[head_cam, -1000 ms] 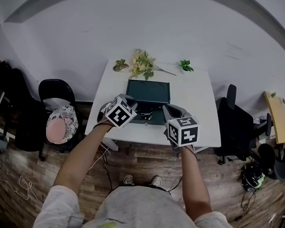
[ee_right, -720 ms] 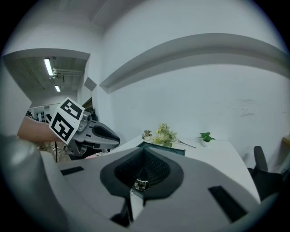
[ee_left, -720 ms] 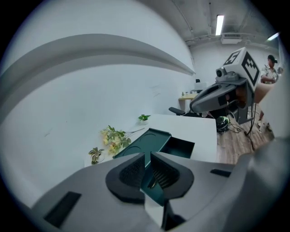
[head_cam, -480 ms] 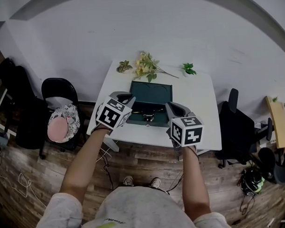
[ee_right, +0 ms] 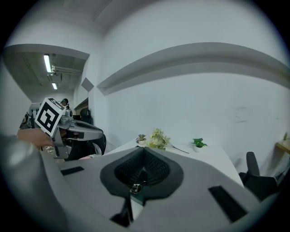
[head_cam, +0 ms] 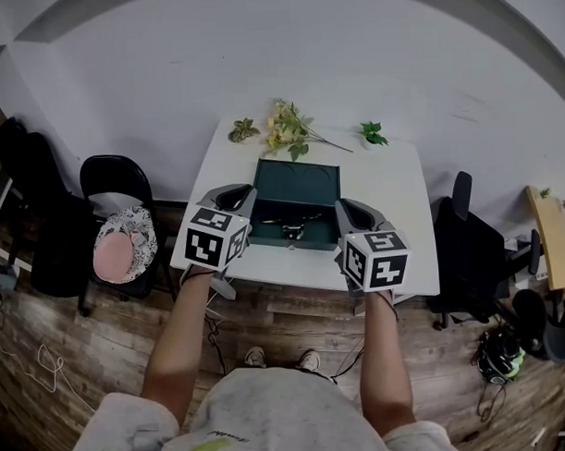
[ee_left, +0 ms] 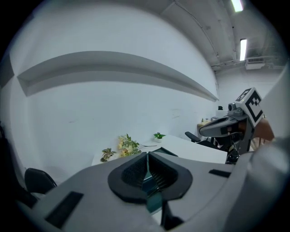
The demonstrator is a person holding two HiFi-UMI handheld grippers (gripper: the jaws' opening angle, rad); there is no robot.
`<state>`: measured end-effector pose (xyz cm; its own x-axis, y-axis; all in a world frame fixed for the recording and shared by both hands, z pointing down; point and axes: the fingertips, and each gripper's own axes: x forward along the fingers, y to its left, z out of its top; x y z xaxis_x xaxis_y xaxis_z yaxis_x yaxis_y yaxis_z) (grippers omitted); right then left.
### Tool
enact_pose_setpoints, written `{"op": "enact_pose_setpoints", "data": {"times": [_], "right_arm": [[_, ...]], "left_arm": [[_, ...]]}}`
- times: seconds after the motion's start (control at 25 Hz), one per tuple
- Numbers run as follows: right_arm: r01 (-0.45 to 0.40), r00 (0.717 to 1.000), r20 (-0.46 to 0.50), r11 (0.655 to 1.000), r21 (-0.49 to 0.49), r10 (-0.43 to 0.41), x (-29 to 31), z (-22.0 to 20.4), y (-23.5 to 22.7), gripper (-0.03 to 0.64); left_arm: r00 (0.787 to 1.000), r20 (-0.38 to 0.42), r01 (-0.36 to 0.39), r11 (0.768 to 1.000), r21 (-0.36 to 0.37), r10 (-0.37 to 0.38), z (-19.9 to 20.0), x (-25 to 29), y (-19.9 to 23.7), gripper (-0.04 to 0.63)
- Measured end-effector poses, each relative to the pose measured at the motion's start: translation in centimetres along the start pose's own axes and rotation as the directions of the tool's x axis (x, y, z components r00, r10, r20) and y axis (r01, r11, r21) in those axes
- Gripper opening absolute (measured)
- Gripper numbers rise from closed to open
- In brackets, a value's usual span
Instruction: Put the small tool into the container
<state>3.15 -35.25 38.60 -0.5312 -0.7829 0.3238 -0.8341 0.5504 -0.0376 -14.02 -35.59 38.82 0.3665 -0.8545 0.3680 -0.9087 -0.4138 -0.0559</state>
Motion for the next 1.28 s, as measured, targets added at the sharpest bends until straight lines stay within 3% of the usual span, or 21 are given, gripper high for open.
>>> {"op": "enact_pose_setpoints", "data": {"times": [0.2,0.52,1.28], "right_arm": [[0.010,1.000,0.010,1.000,0.004,-0.010,-0.1,0.3,0.0,0.005],[0.014,1.000,0.014,1.000,0.003,-0.014,-0.4,0.4,0.0,0.005],[0.008,1.000,0.016,1.000,-0.008,-0.008,-0.7,0.5,-0.2,0.005]], "left_arm": [[0.998,0.035,-0.051,0.998,-0.029,0.052,0.2,-0.9,0.4,0.000],[0.997,0.034,-0.072,0.997,-0.033,0.073,0.0,-1.4,0.7,-0.002],[0.997,0.027,-0.066,0.998,-0.016,0.067,0.2,-1.2,0.2,-0.002]]}}
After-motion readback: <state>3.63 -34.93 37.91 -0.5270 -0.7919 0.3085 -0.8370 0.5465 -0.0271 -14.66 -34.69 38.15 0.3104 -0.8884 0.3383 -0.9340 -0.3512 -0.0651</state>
